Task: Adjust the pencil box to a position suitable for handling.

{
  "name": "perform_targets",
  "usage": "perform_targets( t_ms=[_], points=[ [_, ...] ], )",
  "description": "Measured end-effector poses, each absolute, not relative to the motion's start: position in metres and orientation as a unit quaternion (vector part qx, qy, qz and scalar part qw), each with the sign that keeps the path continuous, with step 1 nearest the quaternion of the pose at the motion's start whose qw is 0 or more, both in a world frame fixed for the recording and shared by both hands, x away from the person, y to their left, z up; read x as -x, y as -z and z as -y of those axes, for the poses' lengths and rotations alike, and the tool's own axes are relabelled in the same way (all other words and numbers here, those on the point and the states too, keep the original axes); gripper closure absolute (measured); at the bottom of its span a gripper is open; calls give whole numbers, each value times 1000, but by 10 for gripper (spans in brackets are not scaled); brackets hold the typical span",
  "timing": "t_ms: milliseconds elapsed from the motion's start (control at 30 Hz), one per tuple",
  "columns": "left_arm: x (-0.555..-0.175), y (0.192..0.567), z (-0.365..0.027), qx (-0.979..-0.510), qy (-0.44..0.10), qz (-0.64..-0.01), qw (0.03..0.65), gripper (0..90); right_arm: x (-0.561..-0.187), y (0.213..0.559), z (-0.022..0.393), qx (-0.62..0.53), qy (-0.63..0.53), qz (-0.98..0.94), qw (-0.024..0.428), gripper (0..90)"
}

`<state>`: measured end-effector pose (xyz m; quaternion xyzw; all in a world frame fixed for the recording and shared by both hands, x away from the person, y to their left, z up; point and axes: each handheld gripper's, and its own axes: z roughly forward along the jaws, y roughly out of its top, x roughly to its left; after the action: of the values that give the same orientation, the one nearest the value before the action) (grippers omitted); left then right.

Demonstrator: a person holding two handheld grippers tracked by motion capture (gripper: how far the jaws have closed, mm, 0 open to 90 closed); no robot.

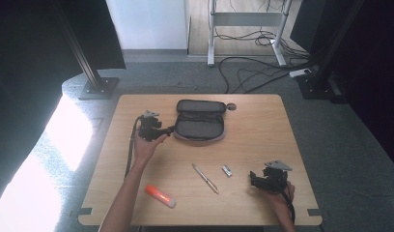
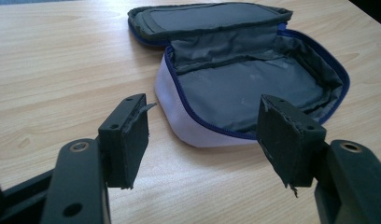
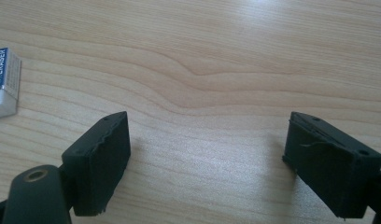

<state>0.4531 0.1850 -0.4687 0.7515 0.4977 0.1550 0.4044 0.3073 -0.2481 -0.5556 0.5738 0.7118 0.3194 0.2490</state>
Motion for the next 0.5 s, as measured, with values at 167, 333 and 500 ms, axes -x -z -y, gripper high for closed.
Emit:
perform_targets(
  t_ms=[167, 333, 500],
  points=[
    [-463, 469, -182, -752, -152, -502, 400, 353, -307, 556, 248, -574, -319, -712, 250, 142],
    [-474, 471, -174, -756, -146, -501, 394, 359, -307, 556, 248, -573, -319, -712, 250, 142],
    [-487, 476, -166, -760, -142, -502, 387, 365, -308, 556, 248, -574, -319, -712, 249, 144]
  ],
)
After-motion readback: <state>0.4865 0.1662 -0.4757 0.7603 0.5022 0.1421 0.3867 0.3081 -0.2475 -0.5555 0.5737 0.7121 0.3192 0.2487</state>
